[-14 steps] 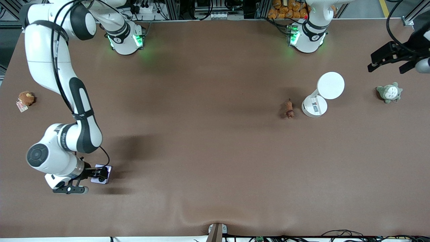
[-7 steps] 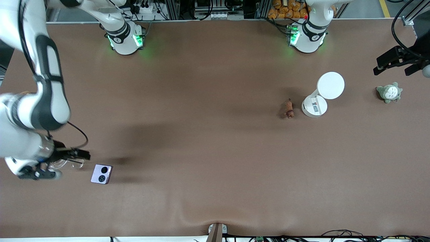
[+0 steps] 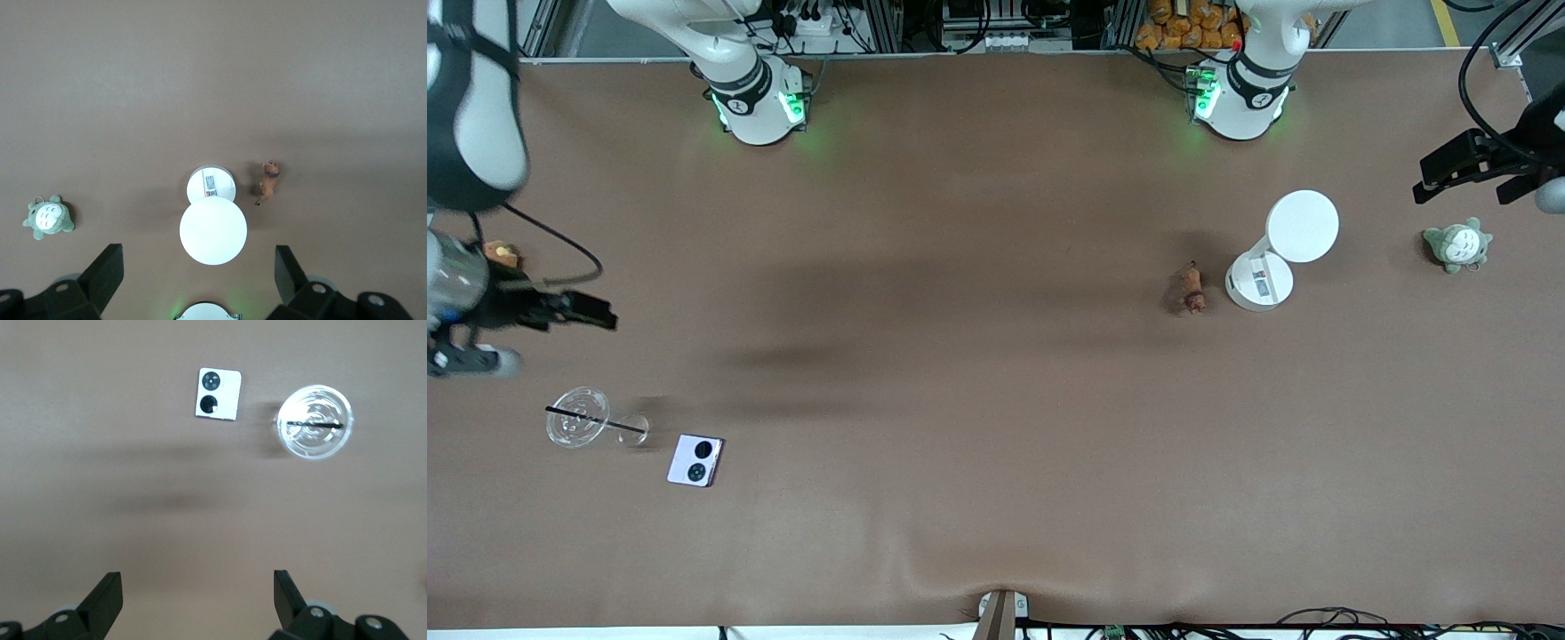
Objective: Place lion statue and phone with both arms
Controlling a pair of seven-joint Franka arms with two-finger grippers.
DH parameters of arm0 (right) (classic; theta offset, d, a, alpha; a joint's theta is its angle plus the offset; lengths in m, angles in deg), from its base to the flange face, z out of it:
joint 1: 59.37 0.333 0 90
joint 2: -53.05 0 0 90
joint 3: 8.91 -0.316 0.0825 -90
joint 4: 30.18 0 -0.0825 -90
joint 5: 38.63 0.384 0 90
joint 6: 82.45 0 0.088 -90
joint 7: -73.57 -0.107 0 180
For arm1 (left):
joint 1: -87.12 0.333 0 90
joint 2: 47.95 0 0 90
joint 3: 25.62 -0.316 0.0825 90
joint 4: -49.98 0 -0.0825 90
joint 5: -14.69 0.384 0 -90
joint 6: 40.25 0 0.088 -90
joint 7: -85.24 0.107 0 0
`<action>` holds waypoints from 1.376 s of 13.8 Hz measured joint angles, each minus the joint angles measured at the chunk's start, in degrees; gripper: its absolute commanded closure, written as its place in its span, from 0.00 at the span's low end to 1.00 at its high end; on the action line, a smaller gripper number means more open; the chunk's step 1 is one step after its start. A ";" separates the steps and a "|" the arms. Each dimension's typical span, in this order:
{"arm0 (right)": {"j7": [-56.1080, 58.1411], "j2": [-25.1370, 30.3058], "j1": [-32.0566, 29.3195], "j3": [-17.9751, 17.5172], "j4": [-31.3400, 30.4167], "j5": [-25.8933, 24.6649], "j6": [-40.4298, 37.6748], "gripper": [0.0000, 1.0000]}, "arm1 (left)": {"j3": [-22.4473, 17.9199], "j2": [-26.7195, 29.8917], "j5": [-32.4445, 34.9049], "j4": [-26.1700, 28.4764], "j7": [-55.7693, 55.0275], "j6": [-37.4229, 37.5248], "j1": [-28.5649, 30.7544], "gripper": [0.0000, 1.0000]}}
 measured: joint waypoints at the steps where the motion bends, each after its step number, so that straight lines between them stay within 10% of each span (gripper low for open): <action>1: -0.38 2.21 0.00 -0.04 -0.03 -0.10 -1.83 0.00 | -2.03 -0.33 0.02 0.02 0.00 -0.06 -1.51 0.00; 19: -5.39 10.58 -2.30 -3.79 -0.44 -0.15 -10.77 0.00 | -6.89 -2.49 0.18 0.11 0.83 -1.29 -3.58 0.00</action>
